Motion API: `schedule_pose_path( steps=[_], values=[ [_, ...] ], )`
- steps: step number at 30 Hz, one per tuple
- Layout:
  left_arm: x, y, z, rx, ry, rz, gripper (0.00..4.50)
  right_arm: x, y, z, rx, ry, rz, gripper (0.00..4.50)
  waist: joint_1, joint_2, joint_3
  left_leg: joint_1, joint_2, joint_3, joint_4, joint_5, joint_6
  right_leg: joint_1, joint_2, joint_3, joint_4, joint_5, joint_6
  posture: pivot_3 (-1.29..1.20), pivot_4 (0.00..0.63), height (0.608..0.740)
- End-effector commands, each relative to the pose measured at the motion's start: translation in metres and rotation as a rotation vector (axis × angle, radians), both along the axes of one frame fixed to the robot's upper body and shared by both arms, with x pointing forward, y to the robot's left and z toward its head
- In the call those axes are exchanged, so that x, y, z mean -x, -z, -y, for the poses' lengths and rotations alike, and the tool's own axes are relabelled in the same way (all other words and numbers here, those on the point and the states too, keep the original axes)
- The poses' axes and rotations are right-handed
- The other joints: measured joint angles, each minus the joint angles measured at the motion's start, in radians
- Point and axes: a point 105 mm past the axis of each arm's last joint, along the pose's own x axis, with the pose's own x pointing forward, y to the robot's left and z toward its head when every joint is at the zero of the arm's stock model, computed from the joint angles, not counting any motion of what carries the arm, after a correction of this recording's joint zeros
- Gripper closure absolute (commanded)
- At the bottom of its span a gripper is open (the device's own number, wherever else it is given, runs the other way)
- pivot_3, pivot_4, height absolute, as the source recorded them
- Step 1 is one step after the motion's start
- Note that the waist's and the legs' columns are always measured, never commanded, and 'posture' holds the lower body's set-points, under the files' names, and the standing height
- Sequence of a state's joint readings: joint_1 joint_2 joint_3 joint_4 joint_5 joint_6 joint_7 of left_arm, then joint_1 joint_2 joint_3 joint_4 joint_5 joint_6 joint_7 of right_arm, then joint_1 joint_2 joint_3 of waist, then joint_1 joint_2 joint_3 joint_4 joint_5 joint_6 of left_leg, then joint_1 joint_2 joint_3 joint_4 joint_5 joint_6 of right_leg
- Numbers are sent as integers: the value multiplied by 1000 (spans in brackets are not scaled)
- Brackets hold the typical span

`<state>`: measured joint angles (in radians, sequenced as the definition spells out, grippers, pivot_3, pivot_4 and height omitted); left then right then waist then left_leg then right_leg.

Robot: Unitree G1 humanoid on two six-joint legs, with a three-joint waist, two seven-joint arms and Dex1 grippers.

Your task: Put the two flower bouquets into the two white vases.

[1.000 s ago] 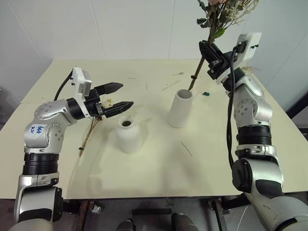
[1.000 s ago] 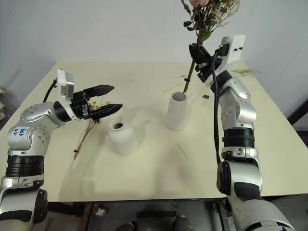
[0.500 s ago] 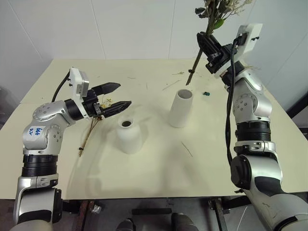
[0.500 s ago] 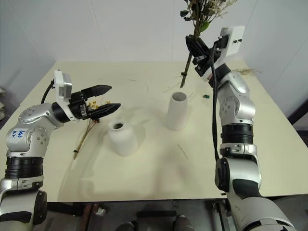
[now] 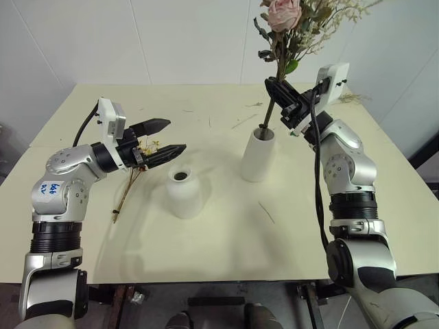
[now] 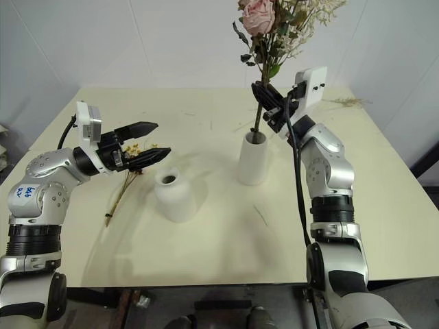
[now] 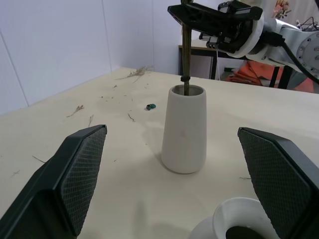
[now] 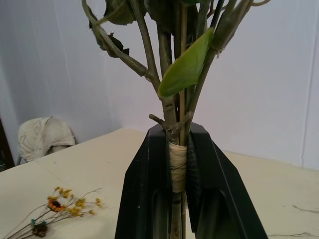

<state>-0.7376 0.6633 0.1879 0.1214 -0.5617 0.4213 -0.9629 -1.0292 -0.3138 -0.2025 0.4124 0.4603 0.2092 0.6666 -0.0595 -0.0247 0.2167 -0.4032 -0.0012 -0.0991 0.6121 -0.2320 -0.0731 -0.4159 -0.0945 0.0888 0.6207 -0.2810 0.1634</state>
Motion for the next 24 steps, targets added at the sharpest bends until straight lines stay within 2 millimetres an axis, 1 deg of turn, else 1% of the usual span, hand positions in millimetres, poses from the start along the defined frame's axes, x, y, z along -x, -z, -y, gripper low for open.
schedule_pose_path(
  steps=[1, 7, 8, 9, 12, 17, 19, 22, 24],
  values=[
    [8, -16, -2, -1, 3, 82, 0, 9, -20, 3, -11, -15, 88, 4461, 0, 0, 0, 0, 0, 0, 0, 0, 0, 0, 0, 0, 0, 0, 0, 0, 150, 740],
    [8, -17, -3, 4, -5, 88, 0, 11, 0, -5, 55, -52, 78, 4461, 0, 0, 0, 0, 0, 0, 0, 0, 0, 0, 0, 0, 0, 0, 0, 0, 150, 740],
    [8, -18, -4, 3, -9, 90, 0, 12, 3, -5, 66, -57, 79, 3727, 0, 0, 0, 0, 0, 0, 0, 0, 0, 0, 0, 0, 0, 0, 0, 0, 150, 740],
    [8, -18, -5, 3, -14, 92, 0, 13, 6, -7, 81, -67, 80, 3460, 0, 0, 0, 0, 0, 0, 0, 0, 0, 0, 0, 0, 0, 0, 0, 0, 150, 740],
    [7, -19, -9, -1, -31, 96, 0, 15, 10, -8, 118, -69, 95, 2400, -1, 0, 0, 0, 0, 0, 0, 0, 0, 0, 0, 0, 0, 0, 0, 0, 150, 740],
    [5, -20, -14, -9, -64, 101, 0, 16, 5, 1, 163, -19, 144, 634, 1, 0, 0, 0, 0, 0, 0, 0, 0, 0, 0, 0, 0, 0, 0, 0, 150, 740],
    [5, -20, -15, -14, -72, 102, 0, 17, 2, 5, 190, -9, 162, 30, 1, 0, 0, 0, 0, 0, 0, 0, 0, 0, 0, 0, 0, 0, 0, 0, 150, 740],
    [3, -20, -21, -49, -106, 99, 0, 25, -1, 19, 263, -21, 171, 30, 2, 0, 0, 0, 0, 0, 0, 0, 0, 0, 0, 0, 0, 0, 0, 0, 150, 740],
    [2, -18, -28, -84, -145, 80, 0, 32, 2, 39, 345, -38, 152, 30, 3, 0, 0, 0, 0, 0, 0, 0, 0, 0, 0, 0, -1, 0, 0, 0, 150, 740]
  ],
)
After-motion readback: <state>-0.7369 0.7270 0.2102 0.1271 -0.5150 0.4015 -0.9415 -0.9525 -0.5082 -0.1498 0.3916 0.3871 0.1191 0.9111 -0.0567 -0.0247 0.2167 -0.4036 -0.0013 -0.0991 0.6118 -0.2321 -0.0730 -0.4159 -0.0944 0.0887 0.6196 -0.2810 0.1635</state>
